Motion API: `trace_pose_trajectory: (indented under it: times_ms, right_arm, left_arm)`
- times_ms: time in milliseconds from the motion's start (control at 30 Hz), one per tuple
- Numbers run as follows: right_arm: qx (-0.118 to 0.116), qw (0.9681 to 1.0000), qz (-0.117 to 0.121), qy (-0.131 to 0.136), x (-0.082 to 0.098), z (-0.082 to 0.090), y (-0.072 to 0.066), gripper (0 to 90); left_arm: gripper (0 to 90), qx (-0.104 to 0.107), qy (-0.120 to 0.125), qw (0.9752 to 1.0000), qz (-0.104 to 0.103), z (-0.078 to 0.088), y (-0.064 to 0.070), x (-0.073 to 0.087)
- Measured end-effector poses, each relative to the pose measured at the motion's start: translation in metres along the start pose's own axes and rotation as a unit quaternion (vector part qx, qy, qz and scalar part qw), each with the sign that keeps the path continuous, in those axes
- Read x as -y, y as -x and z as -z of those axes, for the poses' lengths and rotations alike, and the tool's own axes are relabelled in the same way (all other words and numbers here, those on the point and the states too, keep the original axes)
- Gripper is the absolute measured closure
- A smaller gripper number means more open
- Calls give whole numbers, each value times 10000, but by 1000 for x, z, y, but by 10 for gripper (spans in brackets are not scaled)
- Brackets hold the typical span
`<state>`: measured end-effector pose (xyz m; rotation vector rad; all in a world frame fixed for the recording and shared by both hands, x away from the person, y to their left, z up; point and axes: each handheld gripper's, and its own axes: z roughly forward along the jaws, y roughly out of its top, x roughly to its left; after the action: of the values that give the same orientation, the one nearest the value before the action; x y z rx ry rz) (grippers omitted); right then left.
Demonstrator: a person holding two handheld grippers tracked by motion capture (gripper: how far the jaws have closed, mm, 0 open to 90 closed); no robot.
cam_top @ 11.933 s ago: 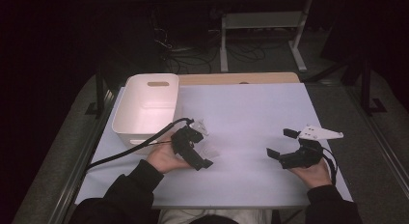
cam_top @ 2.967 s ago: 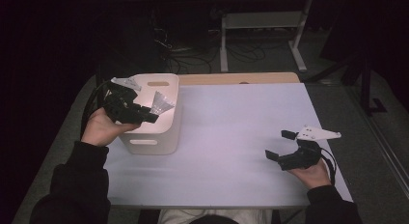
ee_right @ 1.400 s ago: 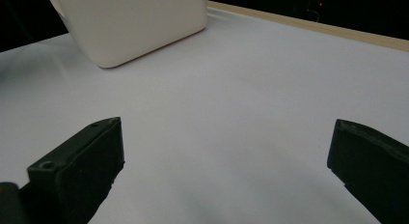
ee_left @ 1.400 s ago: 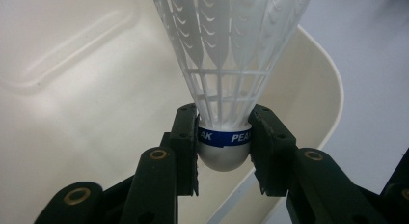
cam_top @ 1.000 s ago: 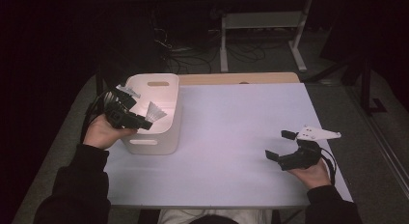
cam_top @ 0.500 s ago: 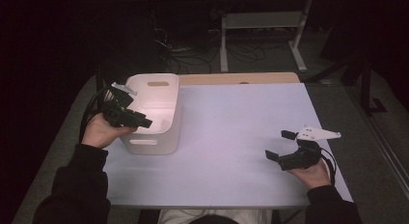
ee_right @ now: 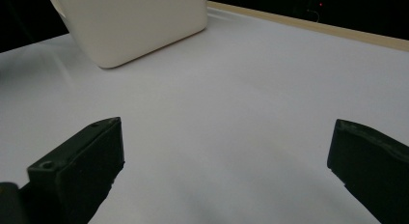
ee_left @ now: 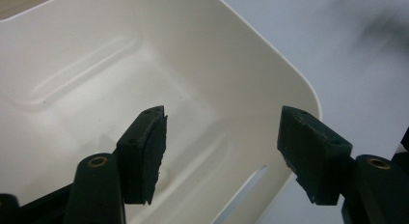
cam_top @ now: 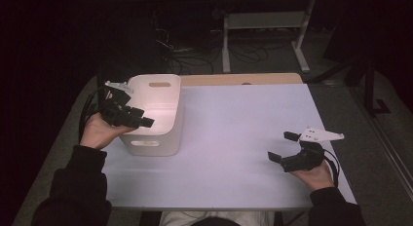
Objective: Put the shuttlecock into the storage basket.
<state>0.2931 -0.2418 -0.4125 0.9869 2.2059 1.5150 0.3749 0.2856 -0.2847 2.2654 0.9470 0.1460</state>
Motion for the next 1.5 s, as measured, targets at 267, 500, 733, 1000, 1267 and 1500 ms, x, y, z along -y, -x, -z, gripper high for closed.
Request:
trace_pose_trajectory:
  times_ms: [267,500,733,1000,1267,1500]
  right_arm:
    - [3,10000,2,2,0,0,0,0]
    - [11,10000,2,-6,0,0,0,0]
    - [13,10000,12,-8,1,0,0,0]
    - [12,10000,4,-22,1,0,-1,0]
    - [13,10000,-4,-33,1,0,-1,0]
    - [14,10000,-5,-45,1,0,-1,0]
  left_arm:
    - [165,80,313,9994,-121,10,1,2]
    - [0,133,462,9984,-303,18,7,4]
    - [0,150,658,9969,-392,27,10,9]
    - [0,78,1009,9937,-489,41,15,21]
    - [0,107,1251,9907,-518,46,17,35]
    - [0,131,1409,9886,-510,43,17,46]
